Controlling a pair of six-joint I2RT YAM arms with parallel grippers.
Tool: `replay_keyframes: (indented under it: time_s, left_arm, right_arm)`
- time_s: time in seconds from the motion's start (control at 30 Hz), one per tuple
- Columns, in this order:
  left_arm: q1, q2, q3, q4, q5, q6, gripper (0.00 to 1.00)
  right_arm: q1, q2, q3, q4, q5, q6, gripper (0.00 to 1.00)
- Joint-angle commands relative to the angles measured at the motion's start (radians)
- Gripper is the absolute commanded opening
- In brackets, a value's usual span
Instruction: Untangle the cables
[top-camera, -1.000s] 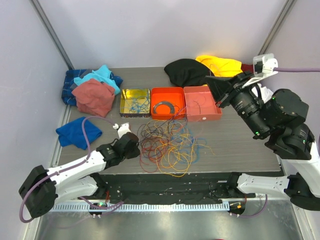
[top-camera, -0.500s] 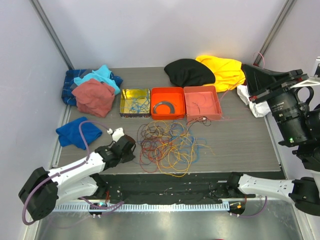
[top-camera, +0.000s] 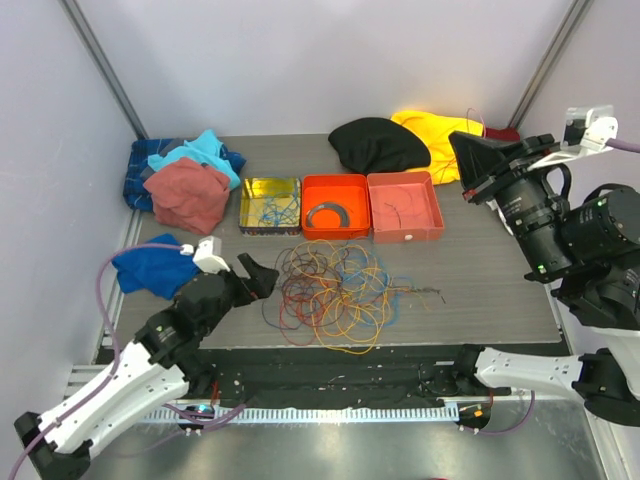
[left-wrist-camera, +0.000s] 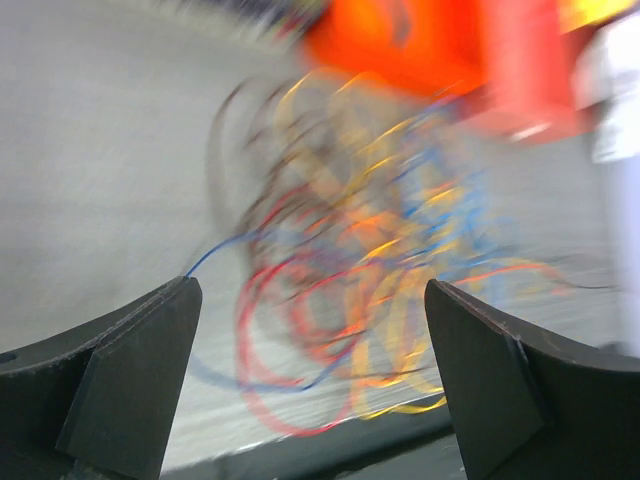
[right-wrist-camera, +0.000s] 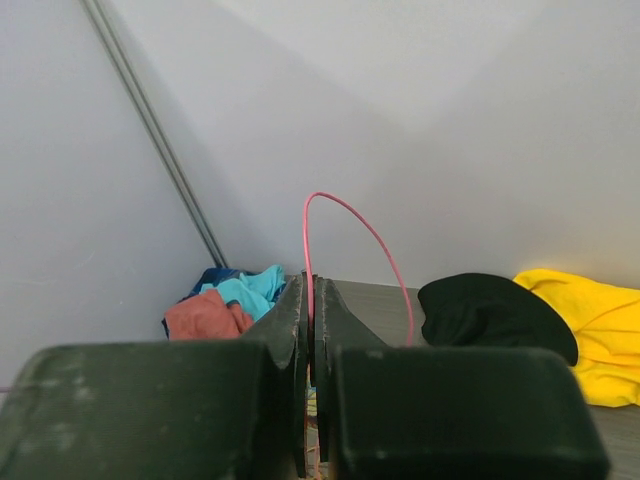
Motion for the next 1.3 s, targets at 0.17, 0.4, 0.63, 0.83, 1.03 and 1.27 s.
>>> replay_keyframes:
  time_s: [0.17,0.4,0.63,0.83,1.03,1.27]
  left_arm:
    - [0.003,0.07,0.087,0.316,0.183,0.145,1.0]
    - [-0.003,0.195,0.067,0.503,0.282,0.127,1.0]
    - [-0.007,0.218,0.032,0.555,0.29,0.119,1.0]
    - [-0.016,0.253,0.005,0.711,0.331,0.138,1.0]
    - [-0.049,0.327,0.042,0.75,0.351,0.156,1.0]
    - [-0.05,0.224,-0.016,0.673,0.324,0.136,1.0]
  right_arm:
    - [0.002,0.065,-0.011,0.002,-0.016,-0.001,0.01]
    - [0.001,0.183,0.171,0.073,0.079,-0.144,0.01]
    - [0.002,0.351,0.429,0.258,0.129,-0.356,0.01]
    - [0.001,0.394,0.429,0.341,0.128,-0.373,0.01]
    - [-0.005,0.426,0.394,0.367,0.145,-0.4,0.01]
    - [-0.21,0.464,0.325,0.354,0.09,-0.29,0.01]
